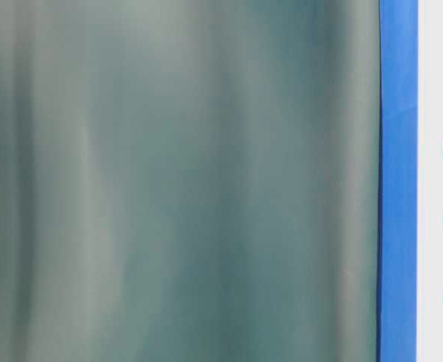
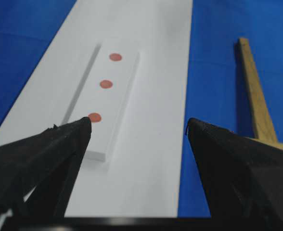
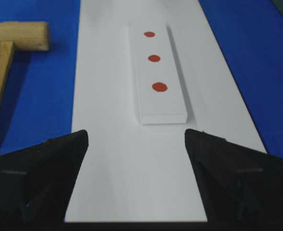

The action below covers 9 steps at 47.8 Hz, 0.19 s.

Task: Hit the mark with a hammer.

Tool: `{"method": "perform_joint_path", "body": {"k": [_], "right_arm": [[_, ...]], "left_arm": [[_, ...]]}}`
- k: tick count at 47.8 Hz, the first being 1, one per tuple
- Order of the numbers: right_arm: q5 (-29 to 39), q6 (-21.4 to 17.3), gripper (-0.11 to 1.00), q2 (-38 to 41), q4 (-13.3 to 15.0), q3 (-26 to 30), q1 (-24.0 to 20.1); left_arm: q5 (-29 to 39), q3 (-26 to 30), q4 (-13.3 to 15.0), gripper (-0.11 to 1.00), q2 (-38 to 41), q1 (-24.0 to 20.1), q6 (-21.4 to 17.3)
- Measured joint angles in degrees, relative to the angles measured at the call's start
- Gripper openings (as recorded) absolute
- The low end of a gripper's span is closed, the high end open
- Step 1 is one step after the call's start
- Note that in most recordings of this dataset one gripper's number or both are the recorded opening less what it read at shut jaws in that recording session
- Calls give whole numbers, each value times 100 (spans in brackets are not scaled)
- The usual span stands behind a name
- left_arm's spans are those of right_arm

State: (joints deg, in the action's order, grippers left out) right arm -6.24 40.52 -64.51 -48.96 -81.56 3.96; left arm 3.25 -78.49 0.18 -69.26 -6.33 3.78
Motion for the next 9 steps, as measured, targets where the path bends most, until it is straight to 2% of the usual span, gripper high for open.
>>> {"method": "perform_joint_path", "body": {"k": [9], "right_arm": [[-9,0,75,9,0,0,0]], "left_arm": [[-9,0,0,77,0,0,-9]]}}
